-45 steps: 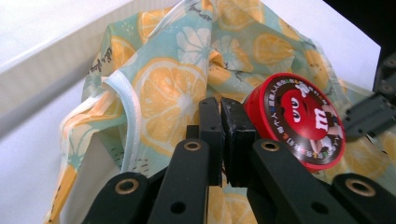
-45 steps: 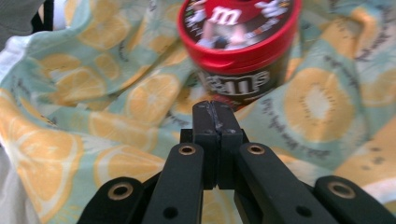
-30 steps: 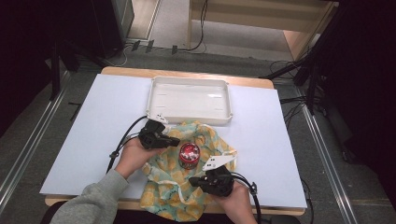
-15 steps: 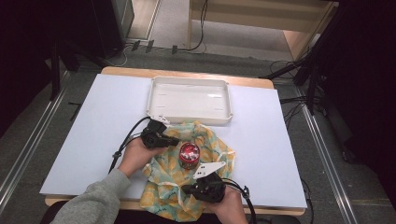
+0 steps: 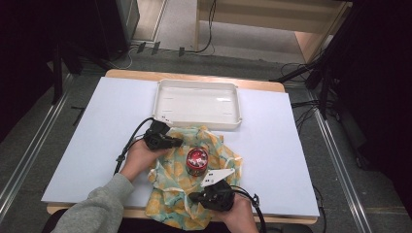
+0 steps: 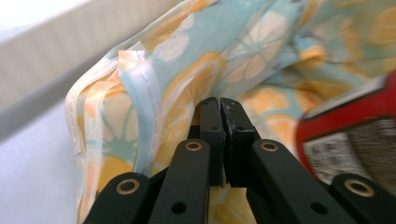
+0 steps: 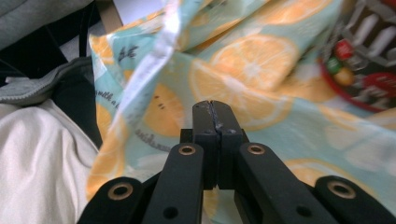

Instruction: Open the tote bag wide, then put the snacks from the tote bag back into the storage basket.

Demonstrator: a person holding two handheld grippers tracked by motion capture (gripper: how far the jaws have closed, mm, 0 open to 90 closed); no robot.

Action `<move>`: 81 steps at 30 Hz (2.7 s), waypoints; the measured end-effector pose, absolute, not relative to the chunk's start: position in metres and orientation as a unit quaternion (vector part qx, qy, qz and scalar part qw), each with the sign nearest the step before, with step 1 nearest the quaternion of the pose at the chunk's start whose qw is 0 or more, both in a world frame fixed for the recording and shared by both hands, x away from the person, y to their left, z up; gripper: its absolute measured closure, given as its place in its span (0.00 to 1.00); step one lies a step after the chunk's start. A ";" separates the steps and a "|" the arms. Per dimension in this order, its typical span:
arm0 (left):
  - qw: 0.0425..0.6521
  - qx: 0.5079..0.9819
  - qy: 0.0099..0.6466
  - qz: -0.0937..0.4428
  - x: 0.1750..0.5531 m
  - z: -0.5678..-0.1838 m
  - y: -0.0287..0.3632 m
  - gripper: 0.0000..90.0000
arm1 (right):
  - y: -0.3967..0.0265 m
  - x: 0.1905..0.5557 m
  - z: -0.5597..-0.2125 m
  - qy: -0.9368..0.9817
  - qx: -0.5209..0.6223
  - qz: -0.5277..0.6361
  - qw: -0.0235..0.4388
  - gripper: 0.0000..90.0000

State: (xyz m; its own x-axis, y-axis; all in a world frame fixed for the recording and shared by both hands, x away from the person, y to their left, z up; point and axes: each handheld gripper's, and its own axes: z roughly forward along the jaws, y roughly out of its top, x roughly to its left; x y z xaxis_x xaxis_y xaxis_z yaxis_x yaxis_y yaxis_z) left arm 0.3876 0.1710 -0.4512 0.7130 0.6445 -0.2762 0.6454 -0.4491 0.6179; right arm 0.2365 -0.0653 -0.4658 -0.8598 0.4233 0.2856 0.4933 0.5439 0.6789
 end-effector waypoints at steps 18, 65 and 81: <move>0.381 0.854 0.352 -0.024 0.352 -0.428 0.166 0.98 | -0.096 0.272 -0.444 -0.857 -0.309 -0.413 -0.003 1.00; 0.394 0.869 0.299 -0.016 0.326 -0.433 0.180 0.61 | -0.132 0.282 -0.447 -0.843 -0.345 -0.412 -0.020 0.66; 0.423 0.863 0.276 -0.028 0.322 -0.429 0.177 0.37 | -0.141 0.285 -0.448 -0.830 -0.363 -0.423 0.000 0.56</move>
